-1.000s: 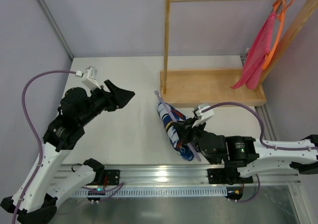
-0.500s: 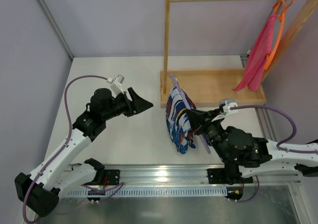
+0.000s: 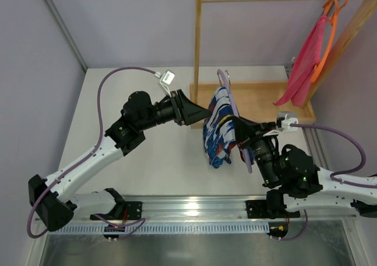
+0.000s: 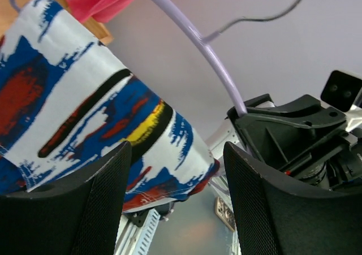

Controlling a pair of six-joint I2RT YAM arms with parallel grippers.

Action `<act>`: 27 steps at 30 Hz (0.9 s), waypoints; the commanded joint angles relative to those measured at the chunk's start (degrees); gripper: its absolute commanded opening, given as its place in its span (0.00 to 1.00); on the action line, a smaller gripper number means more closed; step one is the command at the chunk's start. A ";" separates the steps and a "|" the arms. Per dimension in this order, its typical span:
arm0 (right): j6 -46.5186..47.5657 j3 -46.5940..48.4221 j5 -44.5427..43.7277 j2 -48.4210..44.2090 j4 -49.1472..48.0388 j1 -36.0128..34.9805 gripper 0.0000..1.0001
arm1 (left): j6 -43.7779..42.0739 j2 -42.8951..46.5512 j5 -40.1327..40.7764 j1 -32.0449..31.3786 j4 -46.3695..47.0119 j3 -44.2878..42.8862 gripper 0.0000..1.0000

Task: Place the trousers on the hanger
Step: Hang the hanger with trousers onto the clothesline

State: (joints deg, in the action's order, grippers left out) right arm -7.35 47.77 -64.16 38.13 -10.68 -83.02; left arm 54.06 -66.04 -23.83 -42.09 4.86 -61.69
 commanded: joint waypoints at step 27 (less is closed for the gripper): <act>-12.06 38.00 32.95 17.67 6.27 37.92 0.04 | -4.14 -6.47 3.36 -3.88 1.29 -9.06 0.66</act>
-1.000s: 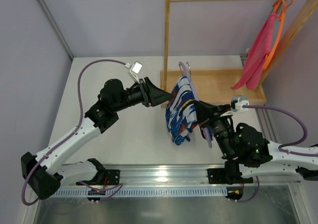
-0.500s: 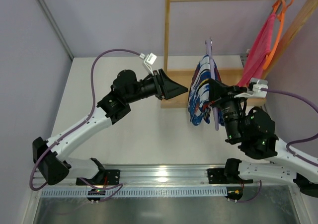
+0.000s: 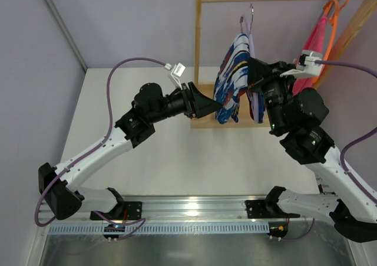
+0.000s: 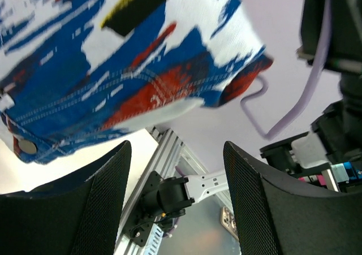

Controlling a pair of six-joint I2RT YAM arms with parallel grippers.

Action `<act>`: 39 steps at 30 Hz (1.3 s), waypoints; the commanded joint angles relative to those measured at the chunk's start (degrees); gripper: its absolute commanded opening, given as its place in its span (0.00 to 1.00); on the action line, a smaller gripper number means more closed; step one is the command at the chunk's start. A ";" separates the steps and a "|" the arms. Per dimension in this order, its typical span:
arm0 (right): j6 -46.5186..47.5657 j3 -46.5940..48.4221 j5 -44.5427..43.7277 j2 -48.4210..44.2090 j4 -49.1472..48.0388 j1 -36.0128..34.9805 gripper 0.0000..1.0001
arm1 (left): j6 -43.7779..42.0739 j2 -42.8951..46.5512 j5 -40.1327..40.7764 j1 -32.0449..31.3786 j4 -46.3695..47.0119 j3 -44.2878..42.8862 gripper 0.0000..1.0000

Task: Place the trousers on the hanger
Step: Hang the hanger with trousers onto the clothesline

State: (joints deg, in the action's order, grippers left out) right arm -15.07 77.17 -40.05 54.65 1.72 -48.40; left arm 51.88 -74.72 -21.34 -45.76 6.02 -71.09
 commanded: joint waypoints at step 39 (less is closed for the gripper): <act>-10.78 10.38 37.04 1.00 39.05 26.69 1.00 | -18.12 10.29 15.88 0.49 -26.21 -3.96 1.00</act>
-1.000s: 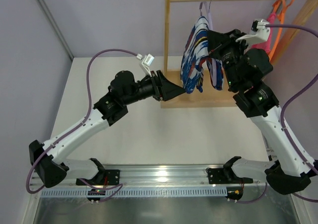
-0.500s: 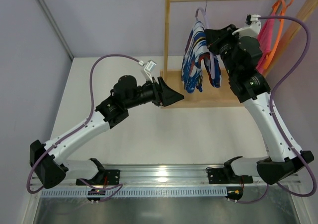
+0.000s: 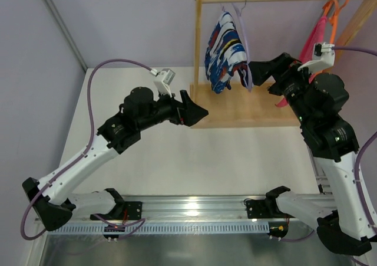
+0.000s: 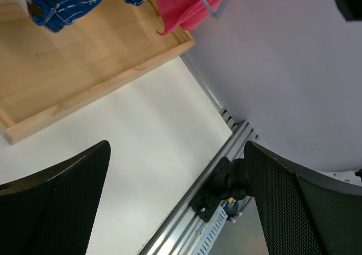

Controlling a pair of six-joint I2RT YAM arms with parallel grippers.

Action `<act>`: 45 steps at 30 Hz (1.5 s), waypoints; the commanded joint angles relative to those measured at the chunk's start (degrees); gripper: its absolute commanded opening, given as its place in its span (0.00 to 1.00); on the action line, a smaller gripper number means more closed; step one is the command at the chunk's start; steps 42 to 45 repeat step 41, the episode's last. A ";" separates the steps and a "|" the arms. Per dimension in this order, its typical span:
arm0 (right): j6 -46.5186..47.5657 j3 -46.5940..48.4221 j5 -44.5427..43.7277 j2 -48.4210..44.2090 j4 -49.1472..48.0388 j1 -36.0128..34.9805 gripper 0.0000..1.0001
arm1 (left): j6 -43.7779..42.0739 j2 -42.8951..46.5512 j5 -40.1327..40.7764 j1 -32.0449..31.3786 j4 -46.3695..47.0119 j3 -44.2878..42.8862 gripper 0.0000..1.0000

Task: Place the trousers on the hanger
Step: Hang the hanger with trousers onto the clothesline

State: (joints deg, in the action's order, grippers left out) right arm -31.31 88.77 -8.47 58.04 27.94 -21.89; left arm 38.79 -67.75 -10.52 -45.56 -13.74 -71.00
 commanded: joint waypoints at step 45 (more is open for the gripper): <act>2.13 -32.08 6.72 -36.15 17.67 0.27 1.00 | -2.93 20.46 8.68 0.30 -10.08 9.48 1.00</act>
